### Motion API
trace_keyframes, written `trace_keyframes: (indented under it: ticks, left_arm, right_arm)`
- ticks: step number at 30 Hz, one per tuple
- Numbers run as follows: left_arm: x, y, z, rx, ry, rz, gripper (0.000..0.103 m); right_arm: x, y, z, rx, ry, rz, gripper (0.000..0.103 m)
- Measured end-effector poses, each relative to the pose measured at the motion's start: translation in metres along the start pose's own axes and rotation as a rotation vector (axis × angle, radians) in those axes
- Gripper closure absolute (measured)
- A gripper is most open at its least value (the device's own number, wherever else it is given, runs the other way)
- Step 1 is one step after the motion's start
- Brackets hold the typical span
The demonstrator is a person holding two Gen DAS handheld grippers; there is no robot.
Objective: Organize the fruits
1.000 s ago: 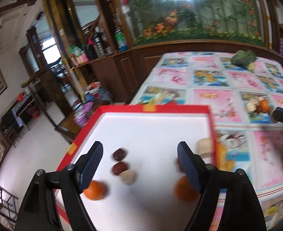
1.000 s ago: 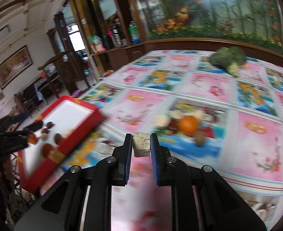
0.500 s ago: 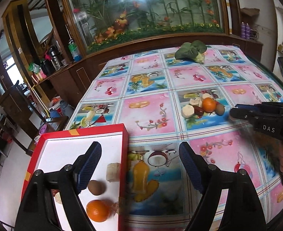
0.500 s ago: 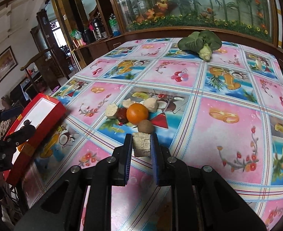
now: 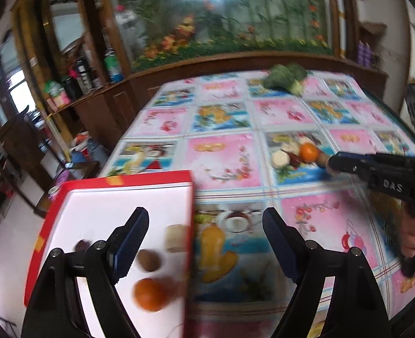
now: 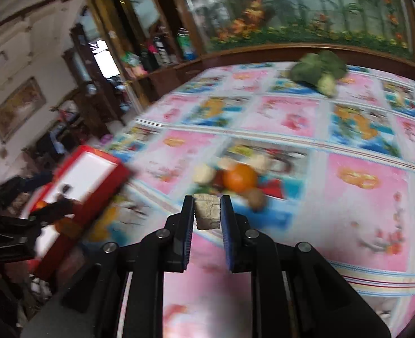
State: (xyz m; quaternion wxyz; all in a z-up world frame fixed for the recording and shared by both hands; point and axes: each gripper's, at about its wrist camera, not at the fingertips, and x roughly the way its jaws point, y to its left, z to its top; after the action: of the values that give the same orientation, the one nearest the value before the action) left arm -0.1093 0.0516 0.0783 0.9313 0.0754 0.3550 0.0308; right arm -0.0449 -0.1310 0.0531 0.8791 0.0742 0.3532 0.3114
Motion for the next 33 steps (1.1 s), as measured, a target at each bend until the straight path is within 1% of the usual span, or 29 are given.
trace_keyframes:
  ticks: [2, 3, 5, 6, 9, 10, 12, 14, 16, 17, 19, 20, 21, 23, 26, 28, 31, 33]
  left_arm:
    - [-0.012, 0.02, -0.003, -0.051, -0.024, 0.038, 0.02]
    - [-0.016, 0.027, -0.005, -0.063, -0.03, 0.054, 0.02]
    - [-0.028, 0.046, -0.008, -0.09, -0.05, 0.103, 0.02]
    - [-0.035, 0.057, -0.01, -0.101, -0.064, 0.138, 0.02]
    - [-0.052, 0.088, -0.018, -0.134, -0.098, 0.246, 0.02]
    - [-0.058, 0.099, -0.021, -0.15, -0.107, 0.273, 0.02]
    - [-0.064, 0.116, -0.026, -0.179, -0.116, 0.307, 0.02]
    - [-0.067, 0.131, -0.032, -0.21, -0.122, 0.338, 0.02]
    - [-0.065, 0.138, -0.035, -0.228, -0.114, 0.346, 0.02]
    - [-0.063, 0.14, -0.036, -0.236, -0.11, 0.343, 0.02]
    - [-0.058, 0.14, -0.037, -0.237, -0.096, 0.329, 0.02]
    - [-0.055, 0.138, -0.037, -0.231, -0.091, 0.323, 0.02]
    - [-0.053, 0.134, -0.037, -0.223, -0.085, 0.316, 0.02]
    - [-0.051, 0.126, -0.035, -0.207, -0.08, 0.298, 0.02]
    - [-0.05, 0.107, -0.03, -0.164, -0.076, 0.257, 0.02]
    - [-0.044, 0.089, -0.023, -0.122, -0.07, 0.215, 0.02]
    - [-0.03, 0.055, -0.008, -0.046, -0.052, 0.127, 0.02]
    - [-0.018, 0.029, 0.004, 0.02, -0.048, 0.084, 0.02]
  right_arm:
    - [0.007, 0.026, 0.008, -0.033, -0.016, 0.07, 0.082]
    - [0.017, 0.051, 0.012, -0.073, -0.012, 0.118, 0.082]
    - [0.034, 0.086, 0.015, -0.126, 0.007, 0.175, 0.082]
    - [0.048, 0.112, 0.016, -0.169, 0.029, 0.205, 0.082]
    - [0.082, 0.164, 0.01, -0.28, 0.083, 0.208, 0.082]
    - [0.09, 0.173, 0.008, -0.292, 0.101, 0.215, 0.082]
    - [0.107, 0.188, 0.003, -0.298, 0.141, 0.237, 0.082]
    - [0.123, 0.2, -0.001, -0.327, 0.183, 0.221, 0.082]
    - [0.136, 0.206, -0.005, -0.337, 0.224, 0.201, 0.082]
    - [0.138, 0.205, -0.006, -0.331, 0.232, 0.206, 0.081]
    - [0.132, 0.199, -0.005, -0.317, 0.215, 0.228, 0.07]
    - [0.125, 0.195, -0.002, -0.306, 0.186, 0.235, 0.054]
    - [0.119, 0.193, 0.0, -0.297, 0.164, 0.235, 0.043]
    - [0.101, 0.179, 0.006, -0.27, 0.096, 0.241, 0.042]
    - [0.076, 0.153, 0.012, -0.248, 0.052, 0.204, 0.042]
    - [0.055, 0.119, 0.014, -0.229, 0.03, 0.16, 0.042]
    - [0.025, 0.06, 0.013, -0.182, 0.004, 0.058, 0.042]
    - [0.007, 0.018, 0.01, -0.14, 0.013, -0.001, 0.042]
